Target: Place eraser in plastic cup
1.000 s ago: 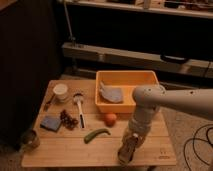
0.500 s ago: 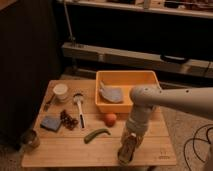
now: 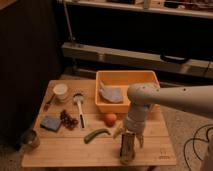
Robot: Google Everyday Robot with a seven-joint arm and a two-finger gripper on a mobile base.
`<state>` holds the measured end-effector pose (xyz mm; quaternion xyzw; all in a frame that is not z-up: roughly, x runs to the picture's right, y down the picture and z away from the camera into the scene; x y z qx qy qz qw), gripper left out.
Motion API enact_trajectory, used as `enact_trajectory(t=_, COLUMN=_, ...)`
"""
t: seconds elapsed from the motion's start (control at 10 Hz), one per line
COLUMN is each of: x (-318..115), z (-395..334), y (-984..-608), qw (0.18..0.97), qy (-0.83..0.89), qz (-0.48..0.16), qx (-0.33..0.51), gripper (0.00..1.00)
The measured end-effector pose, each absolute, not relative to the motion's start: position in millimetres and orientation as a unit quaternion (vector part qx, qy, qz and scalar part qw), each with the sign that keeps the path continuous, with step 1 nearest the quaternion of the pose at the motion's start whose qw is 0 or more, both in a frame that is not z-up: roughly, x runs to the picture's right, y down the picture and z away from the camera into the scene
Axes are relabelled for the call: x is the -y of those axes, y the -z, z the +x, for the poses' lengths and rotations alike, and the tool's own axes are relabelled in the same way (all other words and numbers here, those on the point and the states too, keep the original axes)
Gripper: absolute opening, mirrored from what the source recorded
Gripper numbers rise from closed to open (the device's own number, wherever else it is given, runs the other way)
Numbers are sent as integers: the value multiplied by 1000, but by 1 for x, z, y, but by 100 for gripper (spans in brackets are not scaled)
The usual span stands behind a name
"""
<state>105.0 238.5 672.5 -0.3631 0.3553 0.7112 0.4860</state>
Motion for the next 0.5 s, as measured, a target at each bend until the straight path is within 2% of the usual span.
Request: enact_trajectory(t=0.5, x=-238, z=104, y=-672, qw=487, qy=-710, qz=-364, qx=-355, gripper=80)
